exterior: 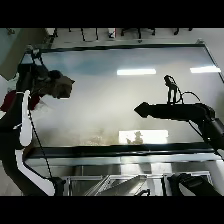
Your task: Fold the shirts.
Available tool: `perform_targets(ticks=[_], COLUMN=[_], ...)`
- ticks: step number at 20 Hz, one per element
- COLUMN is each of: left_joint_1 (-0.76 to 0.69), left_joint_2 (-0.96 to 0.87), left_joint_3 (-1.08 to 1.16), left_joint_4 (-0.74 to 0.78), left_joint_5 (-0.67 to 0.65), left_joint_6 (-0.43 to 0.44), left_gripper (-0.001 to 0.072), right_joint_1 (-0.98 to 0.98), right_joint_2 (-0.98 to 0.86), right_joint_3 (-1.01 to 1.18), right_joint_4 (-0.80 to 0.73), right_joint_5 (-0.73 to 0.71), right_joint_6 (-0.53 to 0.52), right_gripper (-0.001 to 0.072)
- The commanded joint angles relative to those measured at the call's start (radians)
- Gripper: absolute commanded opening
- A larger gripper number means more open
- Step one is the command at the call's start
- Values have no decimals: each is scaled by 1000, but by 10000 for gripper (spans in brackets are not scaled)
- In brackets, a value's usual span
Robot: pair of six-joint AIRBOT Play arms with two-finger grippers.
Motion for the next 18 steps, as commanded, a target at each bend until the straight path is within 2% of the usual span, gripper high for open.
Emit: perform_targets(ticks=[1, 3, 7, 11, 12, 13, 14, 16, 18], left_joint_1=[-134, -234, -473, -672, -705, -724, -734, -707, -647], left_joint_2=[135, 228, 305, 259, 232, 211, 199, 189, 206], left_joint_3=[95, 16, -217, -436, -453, -451, -439, -354, -260], left_joint_4=[-185, -259, -274, -274, -275, -276, -275, -264, -156], left_joint_5=[168, 196, 252, 153, 142, 148, 172, 294, 444], left_joint_6=[38, 37, 7, -57, -57, -57, -60, -58, -54], left_gripper=[16, 16, 16, 17, 107, 462, 701, 699, 699], right_joint_1=[-26, -76, -227, -320, -332, -347, -360, -389, -396], right_joint_2=[25, 59, 133, 137, 137, 137, 135, 116, 87], right_joint_3=[56, 104, 121, 110, 100, 87, 80, 79, 71], right_joint_4=[-7, -21, -48, -143, -151, -153, -153, -151, -147], right_joint_5=[-29, -77, -256, -458, -467, -466, -466, -467, -466], right_joint_6=[0, -8, -7, -3, -3, -3, -3, -4, -6], right_gripper=[610, 611, 611, 611, 611, 611, 611, 611, 611])
